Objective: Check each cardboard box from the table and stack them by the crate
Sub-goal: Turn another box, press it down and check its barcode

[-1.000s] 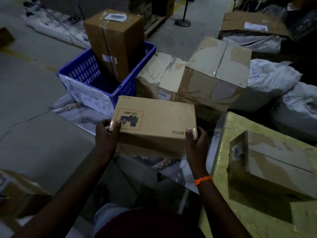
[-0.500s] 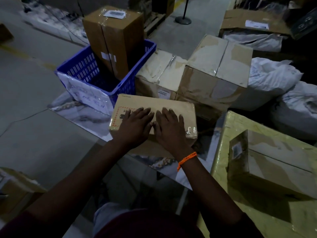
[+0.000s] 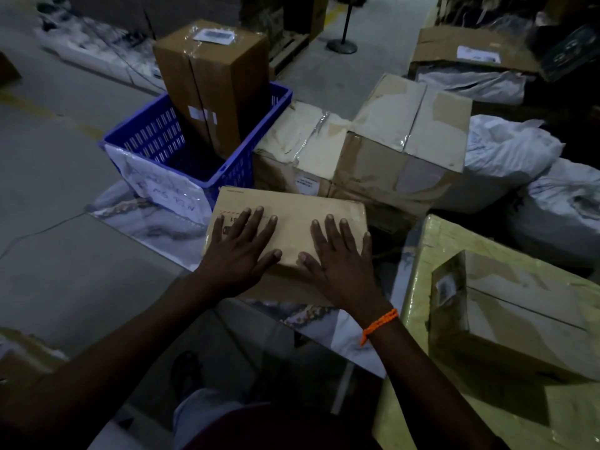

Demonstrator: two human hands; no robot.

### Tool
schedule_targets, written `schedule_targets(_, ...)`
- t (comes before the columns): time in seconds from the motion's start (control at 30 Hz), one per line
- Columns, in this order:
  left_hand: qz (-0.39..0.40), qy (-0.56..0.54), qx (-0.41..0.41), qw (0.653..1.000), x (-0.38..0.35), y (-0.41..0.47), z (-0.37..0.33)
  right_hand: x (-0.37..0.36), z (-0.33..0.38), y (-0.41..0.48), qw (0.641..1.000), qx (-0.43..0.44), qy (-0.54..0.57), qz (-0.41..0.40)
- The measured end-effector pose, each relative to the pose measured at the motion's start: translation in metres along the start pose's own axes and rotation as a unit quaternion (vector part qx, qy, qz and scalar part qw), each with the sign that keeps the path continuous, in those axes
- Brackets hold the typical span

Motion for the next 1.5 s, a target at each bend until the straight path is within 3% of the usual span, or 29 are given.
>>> schedule_targets(0.27, -0.001, 0.005, -0.001, 1.000, -0.006, 0.002, 0.000, -0.003, -0.001, 0.001, 1.000, -0.004, 0.024, 0.002)
schedule_targets(0.37, 0.007, 0.003, 0.008, 1.000, -0.004, 0.001, 0.000, 0.006, -0.015, -0.004, 0.993, -0.056, 0.075, -0.068)
schedule_targets(0.43, 0.016, 0.008, 0.010, 1.000, -0.003, -0.003, -0.002, 0.013, -0.045, -0.023, 0.956, -0.153, 0.205, -0.142)
schedule_targets(0.53, 0.000, 0.005, -0.004, 1.000, -0.002, -0.010, -0.013, -0.008, -0.080, -0.049, 0.817, -0.262, 0.492, -0.150)
schedule_targets(0.57, -0.007, 0.002, -0.016, 1.000, -0.003, -0.011, -0.021, -0.013, -0.082, -0.053, 0.801, -0.270, 0.515, -0.142)
schedule_targets(0.63, -0.013, 0.004, -0.034, 0.999, -0.005, -0.009, -0.036, -0.010, -0.078, -0.057, 0.812, -0.257, 0.503, -0.146)
schedule_targets(0.73, -0.002, 0.013, -0.043, 0.999, -0.008, -0.002, -0.059, 0.000, -0.065, -0.059, 0.799, -0.236, 0.530, -0.158)
schedule_targets(0.83, 0.045, 0.004, -0.067, 0.997, -0.009, 0.007, -0.088, 0.001, -0.062, -0.064, 0.754, -0.230, 0.588, -0.180)
schedule_targets(0.97, 0.052, -0.012, -0.136, 0.989, -0.004, 0.027, -0.137, -0.021, -0.084, -0.078, 0.665, -0.282, 0.669, -0.177)
schedule_targets(1.1, 0.042, -0.015, -0.181, 0.982, 0.004, 0.046, -0.158, -0.030, -0.089, -0.097, 0.650, -0.326, 0.667, -0.166)
schedule_targets(1.37, 0.055, -0.017, -0.032, 0.998, 0.024, 0.099, -0.085, -0.055, -0.076, -0.123, 0.625, -0.418, 0.650, -0.113)
schedule_targets(1.43, 0.033, -0.002, -0.024, 0.999, 0.028, 0.099, -0.082, -0.058, -0.065, -0.125, 0.597, -0.432, 0.673, -0.068)
schedule_targets(1.5, 0.034, -0.010, 0.002, 0.999, 0.031, 0.097, -0.075, -0.060, -0.050, -0.126, 0.542, -0.424, 0.725, -0.039)
Point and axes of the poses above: each hand's wrist, its own y-axis towards the middle knuckle, its own x-axis out of the back of the hand, z = x × y, the point moved 10 cm from there along y, towards the middle knuckle, and after that the axes turned 8 degrees about y, right-handed, at the moved point
